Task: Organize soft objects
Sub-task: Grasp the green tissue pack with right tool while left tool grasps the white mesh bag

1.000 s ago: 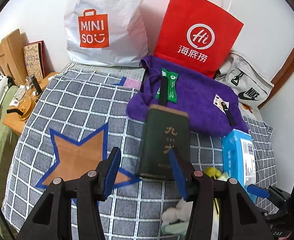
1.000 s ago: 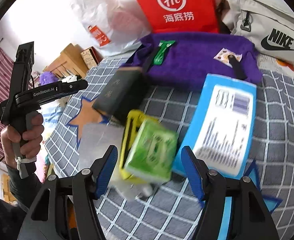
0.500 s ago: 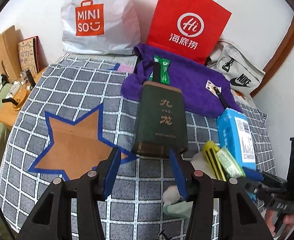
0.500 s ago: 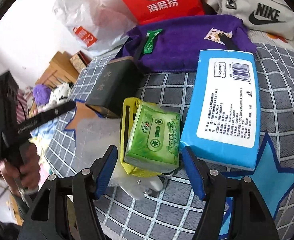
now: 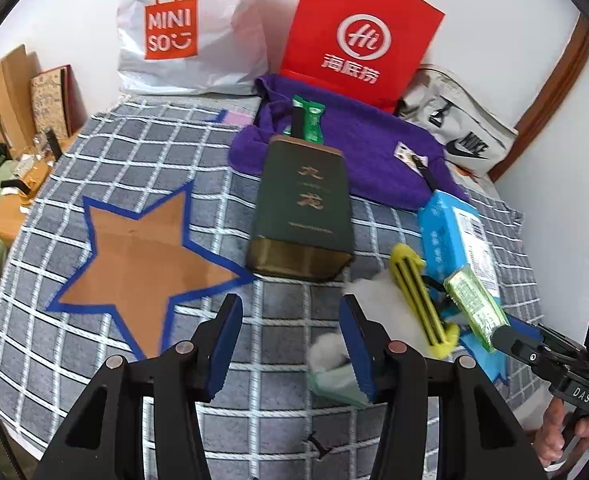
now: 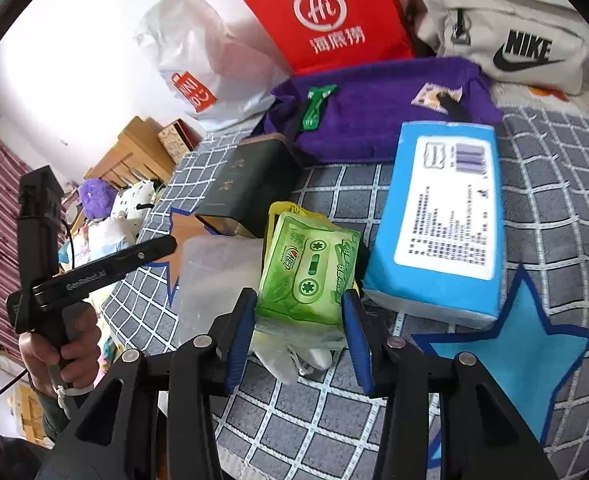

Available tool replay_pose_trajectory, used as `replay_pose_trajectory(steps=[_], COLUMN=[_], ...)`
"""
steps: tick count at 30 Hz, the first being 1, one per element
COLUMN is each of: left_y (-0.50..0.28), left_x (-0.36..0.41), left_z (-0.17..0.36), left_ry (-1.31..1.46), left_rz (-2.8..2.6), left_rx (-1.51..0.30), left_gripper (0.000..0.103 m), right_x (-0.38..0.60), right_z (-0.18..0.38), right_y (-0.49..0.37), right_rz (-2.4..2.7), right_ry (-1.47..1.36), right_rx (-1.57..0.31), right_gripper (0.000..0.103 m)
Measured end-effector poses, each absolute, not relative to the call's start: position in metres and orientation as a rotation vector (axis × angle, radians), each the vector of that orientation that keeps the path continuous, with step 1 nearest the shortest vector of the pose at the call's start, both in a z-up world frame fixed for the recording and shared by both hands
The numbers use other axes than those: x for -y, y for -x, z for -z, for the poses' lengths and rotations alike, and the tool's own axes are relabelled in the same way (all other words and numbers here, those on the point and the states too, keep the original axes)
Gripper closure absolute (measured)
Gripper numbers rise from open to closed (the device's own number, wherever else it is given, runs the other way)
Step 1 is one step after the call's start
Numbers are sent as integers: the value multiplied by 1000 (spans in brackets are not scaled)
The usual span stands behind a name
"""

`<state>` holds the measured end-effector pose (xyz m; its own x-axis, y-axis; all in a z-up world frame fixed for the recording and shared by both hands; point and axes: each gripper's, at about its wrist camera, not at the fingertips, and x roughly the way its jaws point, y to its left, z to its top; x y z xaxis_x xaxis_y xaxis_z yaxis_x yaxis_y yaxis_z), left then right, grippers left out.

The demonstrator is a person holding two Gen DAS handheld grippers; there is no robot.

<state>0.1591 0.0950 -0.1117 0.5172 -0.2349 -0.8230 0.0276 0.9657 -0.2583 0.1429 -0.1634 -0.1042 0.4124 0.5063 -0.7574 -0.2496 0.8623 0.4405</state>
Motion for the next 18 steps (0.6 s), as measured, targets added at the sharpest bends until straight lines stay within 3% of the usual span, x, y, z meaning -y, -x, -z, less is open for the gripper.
replay_pose_trajectory(steps=[8, 13, 14, 17, 18], left_y=[-154, -162, -164, -167, -168], left_x=[-60, -47, -44, -37, -34], left_z=[120, 126, 127, 125, 125], left_ry=[217, 263, 271, 264, 256], left_rz=[238, 269, 273, 280, 288], left_rx=[-1023, -1041, -1036, -1014, -1012], left_gripper=[55, 57, 60, 92, 96], right_x=[189, 215, 218, 225, 227], right_z=[86, 109, 116, 139, 147], right_y=[-101, -83, -82, -79, -78], right_rz=[-461, -408, -401, -371, -356], right_ry=[-136, -106, -103, -93, -83], right_rx=[-956, -979, -989, -1017, -1025], right_gripper=[60, 60, 60, 60, 60])
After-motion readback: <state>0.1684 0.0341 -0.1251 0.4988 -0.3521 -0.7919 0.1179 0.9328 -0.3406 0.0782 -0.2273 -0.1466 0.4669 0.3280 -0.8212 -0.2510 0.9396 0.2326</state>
